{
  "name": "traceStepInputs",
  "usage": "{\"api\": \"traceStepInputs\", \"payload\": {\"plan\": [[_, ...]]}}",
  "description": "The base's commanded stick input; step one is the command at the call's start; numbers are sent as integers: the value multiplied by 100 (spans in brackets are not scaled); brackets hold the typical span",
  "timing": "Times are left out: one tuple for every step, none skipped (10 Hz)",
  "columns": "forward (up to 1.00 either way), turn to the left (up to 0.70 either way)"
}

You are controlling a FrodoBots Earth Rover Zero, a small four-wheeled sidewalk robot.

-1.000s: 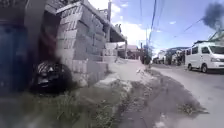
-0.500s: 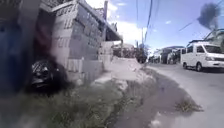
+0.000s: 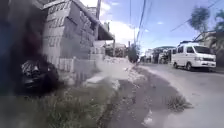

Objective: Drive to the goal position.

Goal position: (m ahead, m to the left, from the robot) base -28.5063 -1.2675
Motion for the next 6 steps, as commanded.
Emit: {"api": "traceStepInputs", "payload": {"plan": [[0, -70], [0, -70], [0, -70], [0, -70], [0, -70], [0, -70]]}}
